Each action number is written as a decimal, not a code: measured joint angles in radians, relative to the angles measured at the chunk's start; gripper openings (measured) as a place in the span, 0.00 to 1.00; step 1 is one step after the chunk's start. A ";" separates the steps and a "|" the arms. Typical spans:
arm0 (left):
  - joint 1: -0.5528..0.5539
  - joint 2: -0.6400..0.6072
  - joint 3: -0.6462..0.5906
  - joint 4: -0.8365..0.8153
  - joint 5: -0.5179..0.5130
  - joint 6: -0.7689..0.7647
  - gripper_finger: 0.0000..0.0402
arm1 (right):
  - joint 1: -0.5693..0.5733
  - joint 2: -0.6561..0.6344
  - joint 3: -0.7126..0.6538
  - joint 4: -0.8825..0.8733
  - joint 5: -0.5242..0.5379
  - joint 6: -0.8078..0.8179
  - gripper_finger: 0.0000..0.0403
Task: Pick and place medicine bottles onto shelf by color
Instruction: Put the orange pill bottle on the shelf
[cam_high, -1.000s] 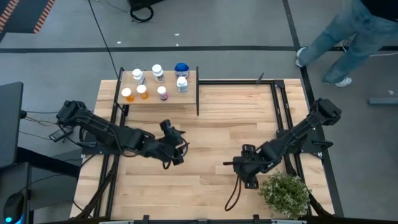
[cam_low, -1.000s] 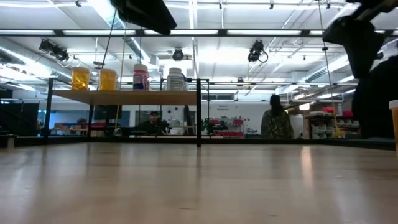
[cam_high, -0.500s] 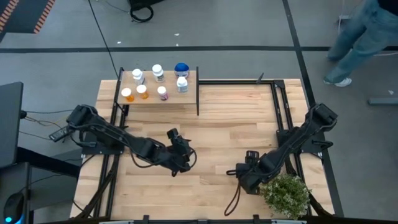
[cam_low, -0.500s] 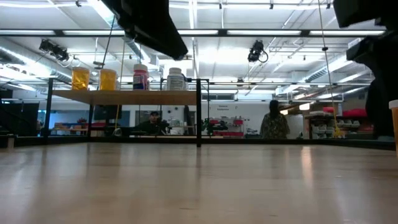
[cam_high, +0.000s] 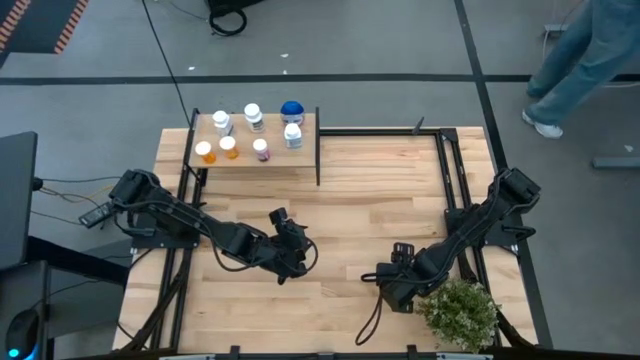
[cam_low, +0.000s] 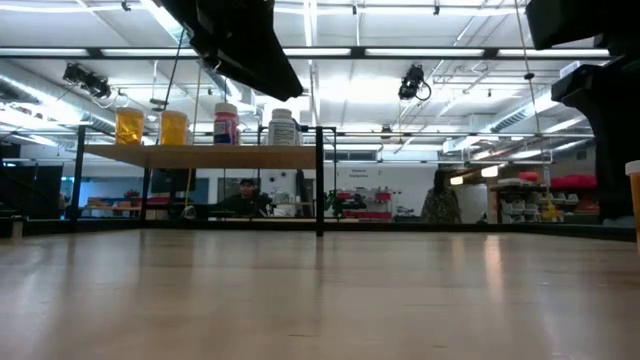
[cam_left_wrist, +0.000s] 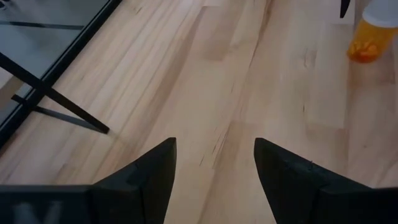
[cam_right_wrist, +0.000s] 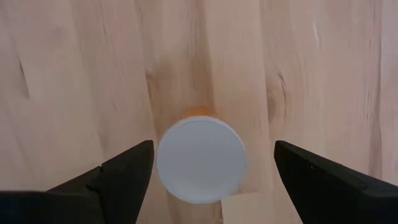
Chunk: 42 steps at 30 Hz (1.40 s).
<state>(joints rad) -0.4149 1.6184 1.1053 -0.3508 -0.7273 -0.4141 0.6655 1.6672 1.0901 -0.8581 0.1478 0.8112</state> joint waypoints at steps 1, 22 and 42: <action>0.000 0.000 0.000 -0.001 0.000 0.000 0.55 | 0.000 0.000 0.000 0.001 0.001 0.000 0.84; -0.003 -0.001 0.000 -0.010 0.000 -0.002 0.53 | 0.001 0.000 0.000 0.001 -0.007 -0.010 0.61; -0.027 -0.068 0.001 -0.181 0.018 0.008 0.50 | -0.060 0.000 0.083 0.001 0.070 -0.086 0.58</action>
<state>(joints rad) -0.4418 1.5505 1.1060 -0.5317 -0.7093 -0.4061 0.6057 1.6672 1.1730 -0.8570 0.2176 0.7255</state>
